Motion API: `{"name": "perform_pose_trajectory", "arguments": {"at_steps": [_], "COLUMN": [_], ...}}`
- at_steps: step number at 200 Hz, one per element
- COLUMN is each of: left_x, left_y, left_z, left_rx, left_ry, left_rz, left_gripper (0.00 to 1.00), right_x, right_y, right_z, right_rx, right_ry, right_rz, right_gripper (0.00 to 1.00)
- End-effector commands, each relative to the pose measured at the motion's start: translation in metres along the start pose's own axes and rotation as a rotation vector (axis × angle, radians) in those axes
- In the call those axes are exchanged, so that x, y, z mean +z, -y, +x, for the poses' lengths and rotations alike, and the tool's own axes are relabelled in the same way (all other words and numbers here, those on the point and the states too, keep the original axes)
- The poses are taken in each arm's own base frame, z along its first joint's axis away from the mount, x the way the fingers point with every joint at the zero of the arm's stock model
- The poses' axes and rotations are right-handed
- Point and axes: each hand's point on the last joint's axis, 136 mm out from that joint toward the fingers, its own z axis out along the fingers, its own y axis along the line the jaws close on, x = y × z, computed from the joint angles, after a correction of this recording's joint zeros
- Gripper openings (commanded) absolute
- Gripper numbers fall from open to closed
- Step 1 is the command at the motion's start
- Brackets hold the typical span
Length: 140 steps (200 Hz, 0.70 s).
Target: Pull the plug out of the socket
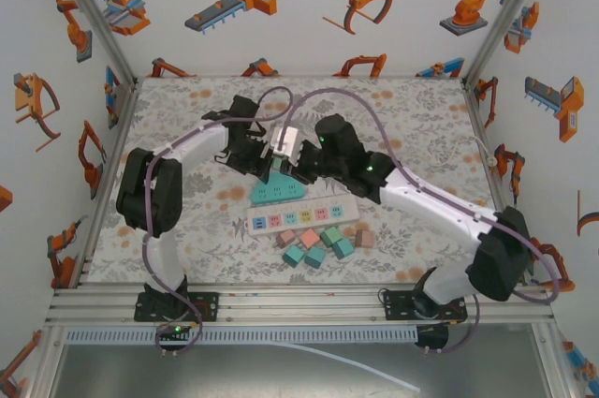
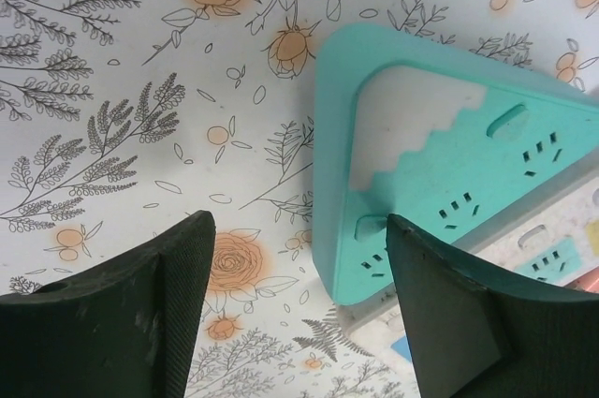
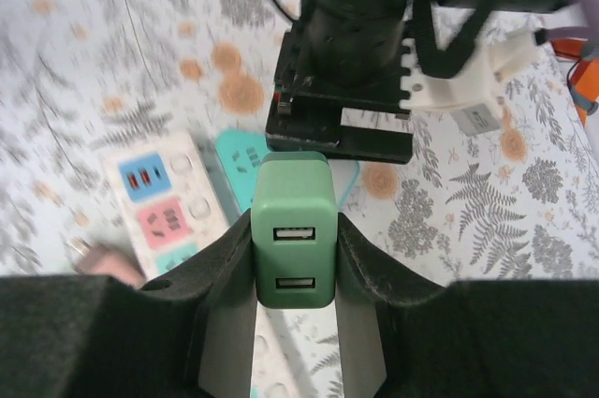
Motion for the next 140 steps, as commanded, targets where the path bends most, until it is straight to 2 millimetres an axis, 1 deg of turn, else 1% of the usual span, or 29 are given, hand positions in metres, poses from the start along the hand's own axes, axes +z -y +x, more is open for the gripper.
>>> {"name": "perform_pose_trajectory", "arguments": {"at_steps": [1,21,39,54,75,89,103,117,128,140], "left_x": [-0.039,-0.067,-0.096,-0.119,-0.143,-0.152,-0.157,-0.163,-0.163,-0.158], "left_y": [0.017,0.032,0.050,0.067,0.091,0.102,0.110,0.120,0.121,0.119], "left_z": [-0.034,-0.048,-0.057,-0.058,-0.048,-0.037,-0.022,0.009,0.032,0.055], "left_rx": [0.013,0.060,0.132,0.207,0.359,0.478,0.622,0.822,0.997,1.152], "left_ry": [0.200,0.336,0.458,0.542,0.617,0.650,0.669,0.687,0.717,0.738], "left_rz": [0.066,0.125,0.218,0.309,0.417,0.454,0.474,0.523,0.509,0.465], "left_gripper": [0.70,0.71,0.71,0.71,0.71,0.72,0.76,0.80,0.83,0.85], "right_x": [-0.023,-0.042,-0.053,-0.058,-0.054,-0.048,-0.039,-0.031,-0.026,-0.019], "right_y": [0.013,0.014,0.011,0.007,-0.007,-0.024,-0.040,-0.057,-0.067,-0.078], "right_z": [-0.028,-0.036,-0.033,-0.024,-0.011,-0.001,0.014,0.029,0.038,0.045], "right_rx": [0.275,0.423,0.561,0.677,0.806,0.863,0.912,0.928,0.923,0.916], "right_ry": [0.132,0.198,0.227,0.214,0.177,0.137,0.082,0.024,-0.011,-0.038], "right_rz": [0.080,0.101,0.095,0.091,0.030,-0.051,-0.113,-0.147,-0.160,-0.184], "right_gripper": [0.12,0.12,0.12,0.12,0.12,0.12,0.12,0.12,0.13,0.13]}}
